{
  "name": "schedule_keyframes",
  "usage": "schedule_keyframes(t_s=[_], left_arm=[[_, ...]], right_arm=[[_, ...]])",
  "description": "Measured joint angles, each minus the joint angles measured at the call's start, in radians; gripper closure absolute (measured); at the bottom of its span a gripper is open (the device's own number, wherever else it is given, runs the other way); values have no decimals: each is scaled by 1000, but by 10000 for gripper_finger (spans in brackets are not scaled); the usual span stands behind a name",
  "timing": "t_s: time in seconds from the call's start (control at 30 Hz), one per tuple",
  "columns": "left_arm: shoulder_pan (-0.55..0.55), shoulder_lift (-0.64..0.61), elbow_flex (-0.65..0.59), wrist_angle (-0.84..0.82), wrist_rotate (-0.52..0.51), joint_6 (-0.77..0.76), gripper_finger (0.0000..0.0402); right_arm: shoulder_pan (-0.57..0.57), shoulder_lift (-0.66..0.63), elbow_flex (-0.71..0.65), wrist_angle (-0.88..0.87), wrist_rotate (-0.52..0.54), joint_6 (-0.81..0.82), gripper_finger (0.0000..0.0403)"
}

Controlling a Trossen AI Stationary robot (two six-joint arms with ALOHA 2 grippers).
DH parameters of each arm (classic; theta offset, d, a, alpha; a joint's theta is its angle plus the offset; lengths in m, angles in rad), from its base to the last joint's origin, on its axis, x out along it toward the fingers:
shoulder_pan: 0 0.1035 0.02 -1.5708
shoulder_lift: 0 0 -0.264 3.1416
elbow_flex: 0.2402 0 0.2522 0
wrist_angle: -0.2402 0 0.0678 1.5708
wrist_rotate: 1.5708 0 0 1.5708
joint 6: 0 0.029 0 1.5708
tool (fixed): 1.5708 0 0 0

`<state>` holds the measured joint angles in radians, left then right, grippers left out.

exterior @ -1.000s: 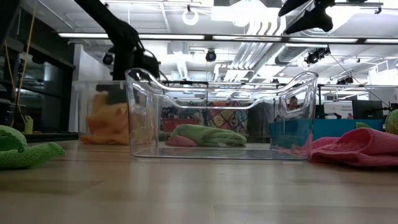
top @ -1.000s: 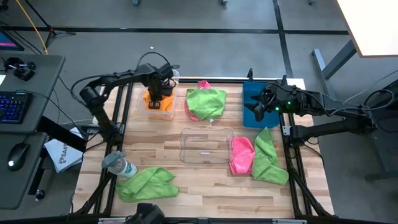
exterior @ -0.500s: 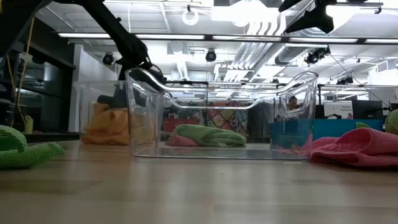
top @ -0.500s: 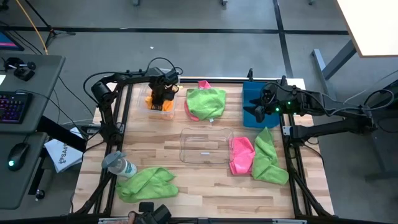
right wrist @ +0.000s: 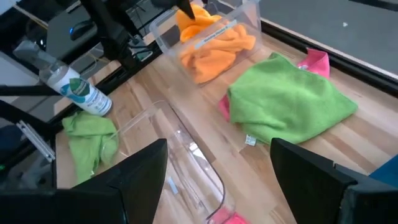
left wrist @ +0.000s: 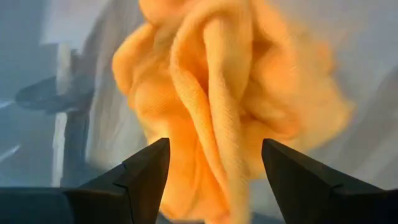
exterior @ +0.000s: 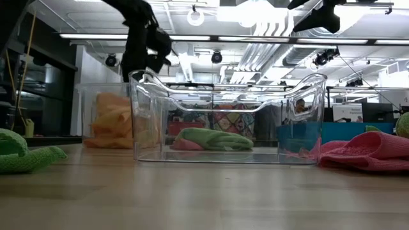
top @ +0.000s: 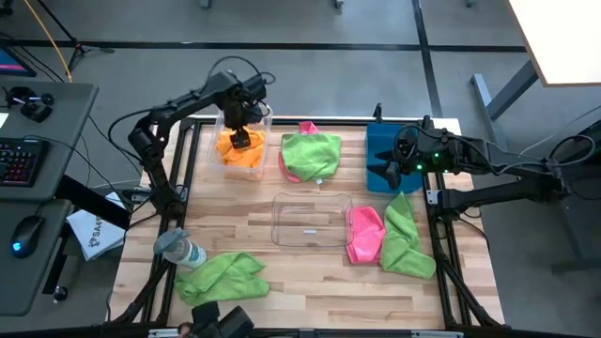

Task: Sort microfiber towel by color & place in baskets
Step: Put the top center green microfiber cloth into the blue bin

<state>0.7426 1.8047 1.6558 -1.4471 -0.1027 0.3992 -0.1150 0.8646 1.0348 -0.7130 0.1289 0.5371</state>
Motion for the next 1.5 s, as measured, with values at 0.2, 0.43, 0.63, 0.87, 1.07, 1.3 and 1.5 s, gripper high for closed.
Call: schedule_keyframes(t_s=[0.2,0.43,0.63,0.87,1.07,1.3,1.5], left_arm=[[-28,-146,27,169,240,-340,159],[-257,-427,-190,677,246,-537,171],[-457,-577,-363,986,61,-710,172],[-517,-670,-380,1028,-26,-715,172],[-499,-769,-378,1041,-29,-635,172],[-442,-887,-378,1149,-29,-506,172],[-406,-959,-378,1159,-31,-421,172]], right_arm=[[-11,106,-37,14,-5,-40,124],[-75,380,-79,316,-13,-110,124],[-182,677,6,409,-77,-21,124],[-226,993,173,397,-39,62,124],[-216,1180,331,282,48,90,134],[-137,1195,500,50,117,-15,358],[-66,1042,707,-109,212,-79,354]])
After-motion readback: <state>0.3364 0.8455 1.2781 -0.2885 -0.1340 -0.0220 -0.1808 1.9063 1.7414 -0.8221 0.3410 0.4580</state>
